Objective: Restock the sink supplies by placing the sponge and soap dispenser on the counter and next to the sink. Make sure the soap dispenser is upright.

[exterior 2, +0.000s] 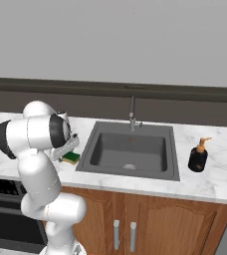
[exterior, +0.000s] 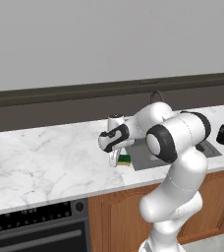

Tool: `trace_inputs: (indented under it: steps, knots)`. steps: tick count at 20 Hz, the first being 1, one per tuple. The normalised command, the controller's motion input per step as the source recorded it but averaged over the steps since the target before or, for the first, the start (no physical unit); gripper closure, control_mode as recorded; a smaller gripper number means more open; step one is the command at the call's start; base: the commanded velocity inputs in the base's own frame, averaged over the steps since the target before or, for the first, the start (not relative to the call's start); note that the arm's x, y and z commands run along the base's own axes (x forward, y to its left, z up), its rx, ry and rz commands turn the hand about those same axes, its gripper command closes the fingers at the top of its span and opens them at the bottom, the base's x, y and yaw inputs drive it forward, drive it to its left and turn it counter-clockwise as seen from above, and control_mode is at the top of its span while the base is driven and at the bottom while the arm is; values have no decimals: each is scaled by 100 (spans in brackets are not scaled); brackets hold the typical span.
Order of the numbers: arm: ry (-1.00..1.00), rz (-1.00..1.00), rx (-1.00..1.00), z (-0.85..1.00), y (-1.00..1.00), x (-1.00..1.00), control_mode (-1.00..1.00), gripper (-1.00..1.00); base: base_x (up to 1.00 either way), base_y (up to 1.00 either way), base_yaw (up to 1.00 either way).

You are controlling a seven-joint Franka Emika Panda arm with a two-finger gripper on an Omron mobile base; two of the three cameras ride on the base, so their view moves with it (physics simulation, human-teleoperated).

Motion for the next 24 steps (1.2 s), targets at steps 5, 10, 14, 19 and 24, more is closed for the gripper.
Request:
trace_inputs:
  steps: [5,10,14,19,24]
  knots:
    - [-5,0,0,3,0,-1,-100,-100,0,0,0]
    - [-10,0,0,48,0,-17,-100,-100,0,0,0]
    - [-16,0,0,66,0,-25,-100,-100,0,0,0]
    - [-25,0,0,69,0,-63,-100,-100,0,0,0]
    - [-29,0,1,53,0,-99,-100,-100,0,0,0]
